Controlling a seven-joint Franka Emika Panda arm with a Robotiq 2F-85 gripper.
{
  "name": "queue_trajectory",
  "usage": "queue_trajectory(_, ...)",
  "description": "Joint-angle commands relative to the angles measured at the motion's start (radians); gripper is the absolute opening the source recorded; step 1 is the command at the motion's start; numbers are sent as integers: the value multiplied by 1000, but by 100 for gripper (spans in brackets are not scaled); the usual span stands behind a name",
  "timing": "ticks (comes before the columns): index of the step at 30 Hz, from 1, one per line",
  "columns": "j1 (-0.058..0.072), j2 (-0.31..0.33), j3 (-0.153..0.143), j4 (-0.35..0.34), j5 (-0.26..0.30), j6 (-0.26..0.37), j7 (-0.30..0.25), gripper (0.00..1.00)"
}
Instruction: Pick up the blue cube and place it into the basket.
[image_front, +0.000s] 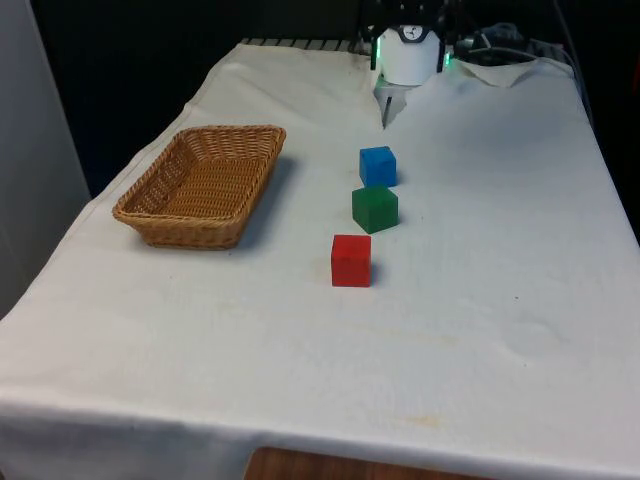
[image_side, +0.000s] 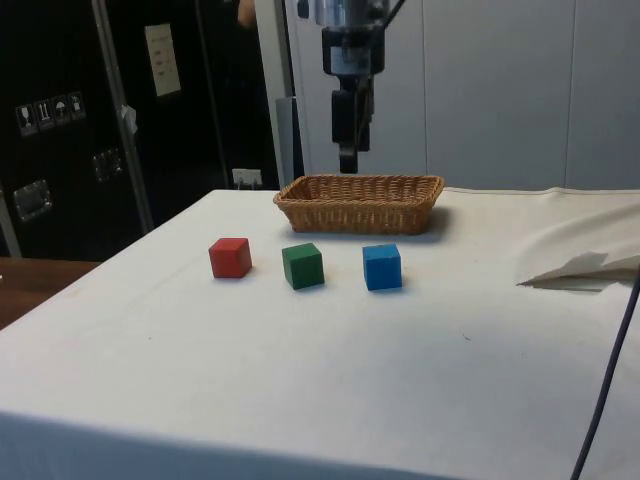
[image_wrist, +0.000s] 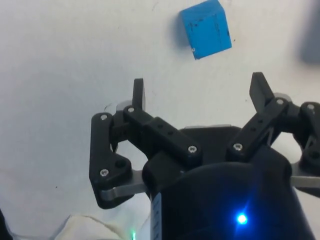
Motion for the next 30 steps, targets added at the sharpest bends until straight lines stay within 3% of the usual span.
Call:
queue_trajectory(1, 2, 4, -4, -19, 5, 35, -13, 100)
queue_trajectory(6, 4, 24, -10, -60, 12, 104, -37, 100)
queue_trajectory(7, 0, 18, -7, -54, 2, 83, -27, 100)
queue_trajectory(12, 2, 56, -11, -83, 9, 171, -51, 100)
queue_trajectory(16, 1, 87, -11, -95, 5, 216, -59, 100)
queue_trajectory(17, 0, 81, -10, -90, 2, 195, -53, 100)
queue_trajectory(20, -1, 120, -14, -106, 3, 262, -72, 100)
queue_trajectory(22, -2, 126, -15, -109, 2, 272, -77, 100)
queue_trajectory(30, -2, 161, -53, -129, 5, 328, -159, 100)
